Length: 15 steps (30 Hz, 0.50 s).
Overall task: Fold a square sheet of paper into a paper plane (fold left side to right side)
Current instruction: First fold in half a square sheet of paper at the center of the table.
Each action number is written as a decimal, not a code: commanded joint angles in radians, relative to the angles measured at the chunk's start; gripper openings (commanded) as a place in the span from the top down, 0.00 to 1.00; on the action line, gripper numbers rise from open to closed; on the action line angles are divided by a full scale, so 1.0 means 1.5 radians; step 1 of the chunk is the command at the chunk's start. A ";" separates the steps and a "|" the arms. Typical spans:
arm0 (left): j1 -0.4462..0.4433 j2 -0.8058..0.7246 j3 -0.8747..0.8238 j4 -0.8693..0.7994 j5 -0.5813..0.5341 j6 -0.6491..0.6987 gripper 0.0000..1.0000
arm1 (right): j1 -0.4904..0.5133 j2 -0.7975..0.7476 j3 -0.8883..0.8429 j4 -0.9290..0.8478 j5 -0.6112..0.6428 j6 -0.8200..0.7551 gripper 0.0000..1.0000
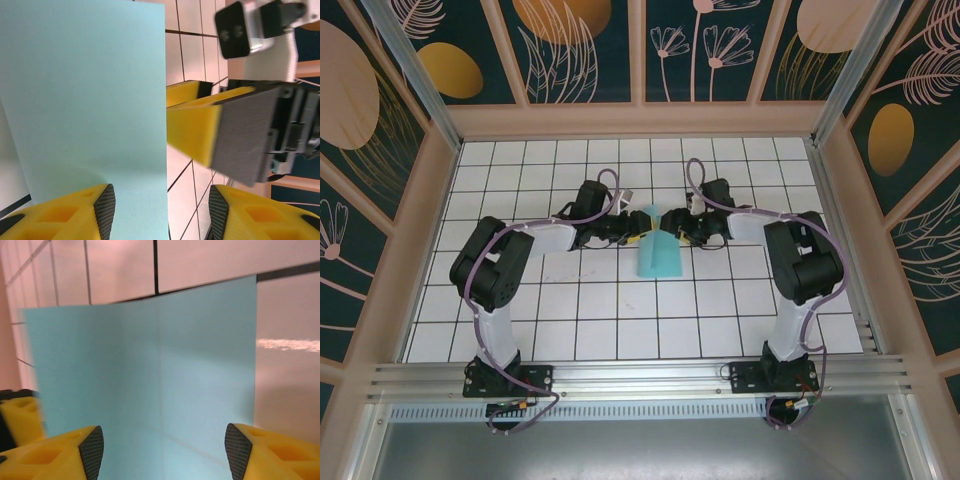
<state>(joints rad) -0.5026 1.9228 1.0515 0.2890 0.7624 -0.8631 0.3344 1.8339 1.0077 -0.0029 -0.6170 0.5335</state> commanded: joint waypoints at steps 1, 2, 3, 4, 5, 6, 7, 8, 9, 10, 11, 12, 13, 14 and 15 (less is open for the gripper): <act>-0.003 0.009 0.017 0.024 0.009 -0.011 0.45 | -0.013 -0.053 -0.022 0.064 -0.058 0.033 0.32; -0.003 0.010 0.018 0.023 0.009 -0.011 0.45 | -0.013 -0.056 -0.027 0.080 -0.073 0.043 0.32; -0.003 0.010 0.017 0.024 0.007 -0.011 0.45 | -0.011 -0.056 -0.031 0.097 -0.084 0.055 0.33; -0.003 0.010 0.017 0.023 0.008 -0.011 0.45 | -0.010 -0.054 -0.033 0.112 -0.094 0.065 0.35; -0.003 0.010 0.018 0.024 0.008 -0.011 0.45 | -0.007 -0.051 -0.036 0.126 -0.102 0.076 0.37; -0.003 0.011 0.018 0.023 0.008 -0.012 0.46 | -0.005 -0.044 -0.033 0.135 -0.106 0.084 0.38; -0.004 0.010 0.018 0.024 0.008 -0.012 0.46 | -0.002 -0.039 -0.030 0.138 -0.107 0.088 0.40; -0.004 0.010 0.018 0.024 0.008 -0.012 0.46 | 0.002 -0.030 -0.024 0.140 -0.109 0.090 0.41; -0.004 0.010 0.018 0.023 0.009 -0.012 0.46 | 0.005 -0.022 -0.018 0.141 -0.108 0.092 0.42; -0.005 0.010 0.018 0.023 0.009 -0.012 0.46 | 0.006 -0.014 -0.014 0.143 -0.110 0.094 0.44; -0.006 0.010 0.018 0.023 0.009 -0.012 0.46 | 0.008 -0.007 -0.010 0.148 -0.115 0.098 0.45; -0.005 0.010 0.018 0.023 0.008 -0.012 0.46 | 0.010 0.000 -0.007 0.155 -0.118 0.103 0.47; -0.006 0.010 0.018 0.024 0.008 -0.012 0.46 | 0.011 0.005 -0.005 0.159 -0.120 0.106 0.49; -0.006 0.011 0.018 0.023 0.008 -0.012 0.46 | 0.012 0.012 -0.002 0.161 -0.119 0.108 0.52; -0.007 0.011 0.019 0.024 0.008 -0.012 0.46 | 0.014 0.018 0.001 0.164 -0.121 0.111 0.54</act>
<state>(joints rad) -0.5049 1.9255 1.0554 0.2955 0.7624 -0.8703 0.3473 1.8256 0.9810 0.1944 -0.7620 0.6712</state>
